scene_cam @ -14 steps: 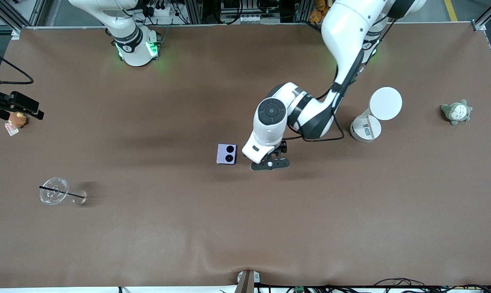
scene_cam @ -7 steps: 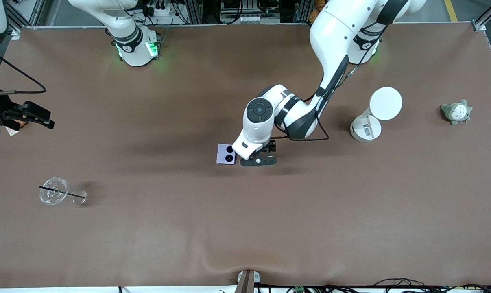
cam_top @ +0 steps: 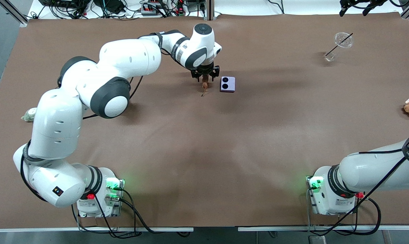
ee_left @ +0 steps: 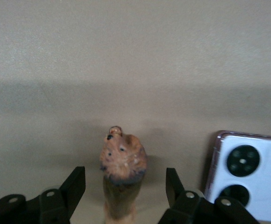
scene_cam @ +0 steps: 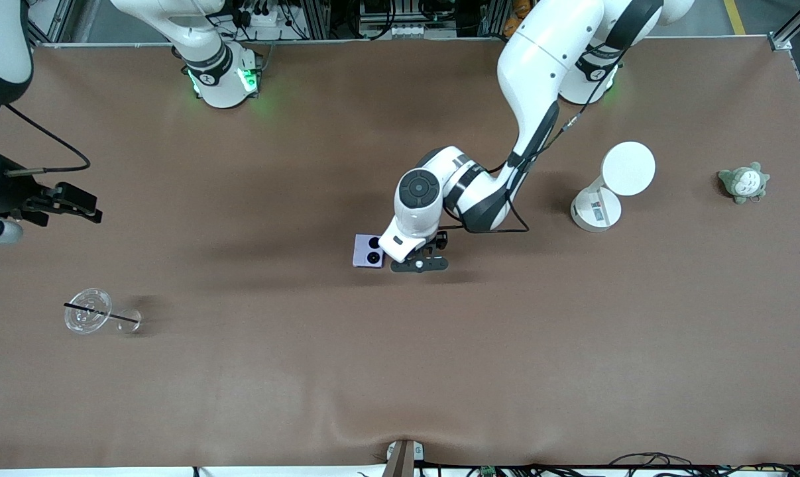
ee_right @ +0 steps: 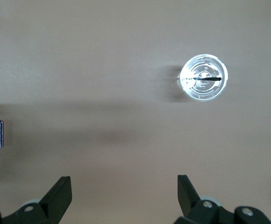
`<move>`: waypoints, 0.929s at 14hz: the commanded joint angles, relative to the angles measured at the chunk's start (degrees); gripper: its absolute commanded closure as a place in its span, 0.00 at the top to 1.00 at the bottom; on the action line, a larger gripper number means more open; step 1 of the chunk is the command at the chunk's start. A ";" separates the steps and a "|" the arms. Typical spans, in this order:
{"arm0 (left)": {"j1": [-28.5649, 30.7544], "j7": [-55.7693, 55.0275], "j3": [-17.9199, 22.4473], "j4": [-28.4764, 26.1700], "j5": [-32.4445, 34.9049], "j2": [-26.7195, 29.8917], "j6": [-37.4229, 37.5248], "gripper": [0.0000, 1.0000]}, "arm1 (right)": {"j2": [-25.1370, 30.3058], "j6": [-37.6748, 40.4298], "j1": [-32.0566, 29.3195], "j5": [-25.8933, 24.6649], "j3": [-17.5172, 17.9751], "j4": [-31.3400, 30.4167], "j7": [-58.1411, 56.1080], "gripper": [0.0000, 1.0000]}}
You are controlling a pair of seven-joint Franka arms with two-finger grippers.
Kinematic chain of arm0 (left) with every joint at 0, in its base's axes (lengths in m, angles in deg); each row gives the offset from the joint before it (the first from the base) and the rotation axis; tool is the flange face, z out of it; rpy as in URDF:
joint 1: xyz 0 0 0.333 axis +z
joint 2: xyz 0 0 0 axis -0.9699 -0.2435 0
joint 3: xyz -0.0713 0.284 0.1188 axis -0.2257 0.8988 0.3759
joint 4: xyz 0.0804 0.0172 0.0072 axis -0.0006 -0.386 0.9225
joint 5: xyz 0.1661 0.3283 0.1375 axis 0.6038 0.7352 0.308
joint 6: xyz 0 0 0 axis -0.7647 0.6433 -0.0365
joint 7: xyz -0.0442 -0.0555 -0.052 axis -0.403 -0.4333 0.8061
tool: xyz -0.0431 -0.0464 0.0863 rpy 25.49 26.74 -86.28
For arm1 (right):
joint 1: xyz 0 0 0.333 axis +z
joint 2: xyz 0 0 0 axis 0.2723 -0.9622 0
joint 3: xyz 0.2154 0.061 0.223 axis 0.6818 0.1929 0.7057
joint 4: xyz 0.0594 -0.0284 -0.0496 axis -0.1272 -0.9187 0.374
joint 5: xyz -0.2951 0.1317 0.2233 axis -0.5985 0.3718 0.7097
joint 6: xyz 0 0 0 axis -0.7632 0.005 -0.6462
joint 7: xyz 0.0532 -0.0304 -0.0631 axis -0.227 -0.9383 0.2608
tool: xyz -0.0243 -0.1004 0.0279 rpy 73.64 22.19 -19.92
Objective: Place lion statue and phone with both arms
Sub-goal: 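Lower the left gripper over the lion statue and close on it, then lift the lion with the left gripper while the right gripper reaches the phone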
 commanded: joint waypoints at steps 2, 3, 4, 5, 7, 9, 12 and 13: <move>-0.65 -1.71 0.65 0.59 2.59 -0.02 -0.69 0.20 | -2.45 -1.47 4.92 0.49 -0.19 0.58 0.23 1.00; -0.13 -1.71 0.65 0.59 2.51 0.68 -0.43 0.13 | -3.07 -3.31 6.32 0.49 -0.19 0.49 0.23 1.00; 0.31 -1.54 0.57 0.59 2.59 1.91 0.27 0.13 | -3.51 -3.85 7.90 0.40 -0.28 0.49 0.32 1.00; 0.67 -1.45 0.48 0.59 2.07 3.05 1.15 0.07 | -5.00 -4.03 8.87 0.40 -0.28 0.57 0.32 1.00; 0.76 -1.10 0.57 0.07 1.89 4.37 2.56 0.02 | -6.94 -6.91 10.63 0.40 0.68 0.58 0.40 1.00; 1.98 -1.27 0.39 -2.99 1.89 6.13 3.09 0.03 | -8.52 -10.35 11.87 0.49 0.95 0.58 0.67 1.00; 2.69 -1.27 0.30 -11.33 1.80 12.27 3.09 0.05 | -12.29 -9.83 11.26 2.58 1.30 2.24 0.32 1.00; 2.78 -1.19 0.39 -14.58 1.80 14.47 3.01 0.11 | -12.48 -9.75 11.51 4.68 1.30 2.25 0.14 1.00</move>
